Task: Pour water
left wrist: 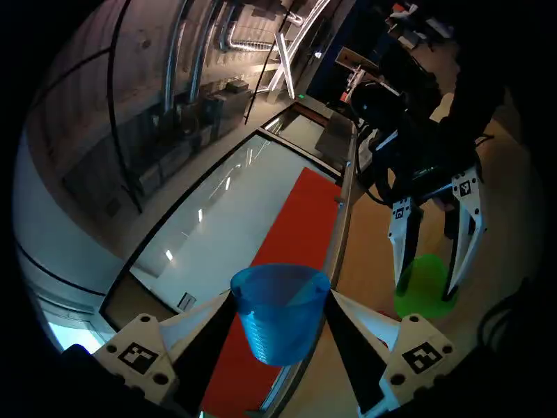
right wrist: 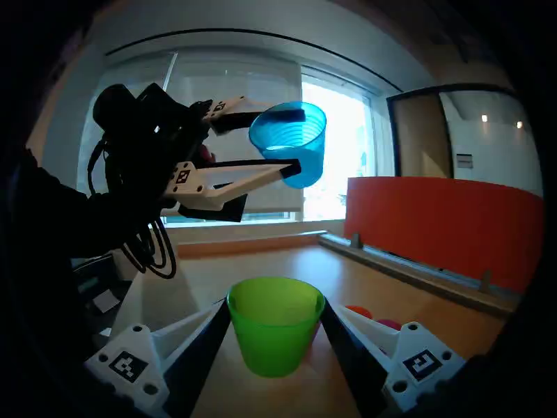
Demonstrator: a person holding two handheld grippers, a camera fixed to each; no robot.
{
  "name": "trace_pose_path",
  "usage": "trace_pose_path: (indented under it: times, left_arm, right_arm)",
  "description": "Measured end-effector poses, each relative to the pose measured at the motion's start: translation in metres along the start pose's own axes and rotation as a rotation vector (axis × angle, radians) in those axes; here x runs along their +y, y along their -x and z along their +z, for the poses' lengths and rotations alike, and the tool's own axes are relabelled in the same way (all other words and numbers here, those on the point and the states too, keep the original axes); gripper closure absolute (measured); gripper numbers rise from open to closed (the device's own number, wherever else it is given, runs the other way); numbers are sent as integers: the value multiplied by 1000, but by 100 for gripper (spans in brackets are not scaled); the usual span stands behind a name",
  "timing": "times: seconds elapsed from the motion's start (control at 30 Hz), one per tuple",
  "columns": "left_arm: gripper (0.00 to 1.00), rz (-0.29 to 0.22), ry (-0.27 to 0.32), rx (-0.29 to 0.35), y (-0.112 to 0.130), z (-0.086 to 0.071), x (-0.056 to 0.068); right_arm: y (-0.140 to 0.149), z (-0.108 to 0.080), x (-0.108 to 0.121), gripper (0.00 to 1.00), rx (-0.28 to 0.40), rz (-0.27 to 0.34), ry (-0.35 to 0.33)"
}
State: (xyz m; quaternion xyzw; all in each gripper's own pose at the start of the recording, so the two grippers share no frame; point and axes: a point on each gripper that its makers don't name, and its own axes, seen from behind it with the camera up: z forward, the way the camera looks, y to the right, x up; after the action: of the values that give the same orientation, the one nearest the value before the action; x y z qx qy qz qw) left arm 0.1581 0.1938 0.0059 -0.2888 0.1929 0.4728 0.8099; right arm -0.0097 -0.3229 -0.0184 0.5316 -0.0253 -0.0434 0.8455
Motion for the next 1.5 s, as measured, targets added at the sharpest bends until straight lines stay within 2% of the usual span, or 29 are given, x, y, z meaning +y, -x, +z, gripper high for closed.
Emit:
trace_pose_path:
  times: [0.47,0.97,1.5]
  left_arm:
    - [15,58,-3,-1,-4,4,2]
    - [15,93,-3,1,-6,7,6]
    - [15,129,-8,10,-11,7,3]
  right_arm:
    - [1,0,1,8,0,-3,-1]
    - [-2,0,2,8,6,-6,-1]
    - [-3,0,3,8,9,-8,0]
